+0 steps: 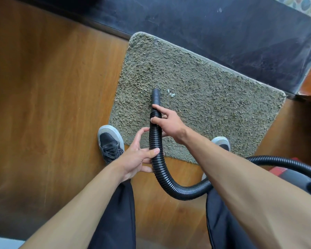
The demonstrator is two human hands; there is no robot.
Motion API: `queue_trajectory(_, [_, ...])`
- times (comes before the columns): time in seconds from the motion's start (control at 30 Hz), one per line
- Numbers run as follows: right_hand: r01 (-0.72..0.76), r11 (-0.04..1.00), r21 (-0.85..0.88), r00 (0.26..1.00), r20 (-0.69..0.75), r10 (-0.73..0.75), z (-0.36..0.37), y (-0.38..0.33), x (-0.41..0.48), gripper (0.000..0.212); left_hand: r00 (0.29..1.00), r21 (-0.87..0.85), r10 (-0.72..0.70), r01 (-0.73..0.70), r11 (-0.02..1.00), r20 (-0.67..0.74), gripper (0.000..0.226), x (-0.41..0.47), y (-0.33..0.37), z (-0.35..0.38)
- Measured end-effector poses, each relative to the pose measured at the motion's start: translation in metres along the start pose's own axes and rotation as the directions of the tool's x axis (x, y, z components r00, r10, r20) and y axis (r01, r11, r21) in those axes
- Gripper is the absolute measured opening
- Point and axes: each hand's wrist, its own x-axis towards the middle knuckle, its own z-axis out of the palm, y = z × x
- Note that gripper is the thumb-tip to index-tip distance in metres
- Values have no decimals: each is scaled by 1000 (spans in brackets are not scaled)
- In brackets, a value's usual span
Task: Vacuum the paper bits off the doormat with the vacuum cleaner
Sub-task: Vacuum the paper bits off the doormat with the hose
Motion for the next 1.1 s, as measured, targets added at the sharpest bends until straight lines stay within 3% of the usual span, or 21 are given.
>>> queue_trajectory(0.2, [-9, 1000, -17, 1000, 9, 10, 9, 1, 6, 63, 1000, -30, -8, 7, 1000, -22, 72, -1, -3, -7])
queue_trajectory(0.73, [-21, 990, 141, 989, -143, 41, -15, 18, -10, 65, 997, 81, -54, 49, 996, 57, 75, 14, 3, 9])
queue_trajectory(1.1, [-21, 1000, 22, 999, -30, 21, 14, 9, -5, 65, 999, -23, -40, 40, 999, 11, 67, -4, -7, -14])
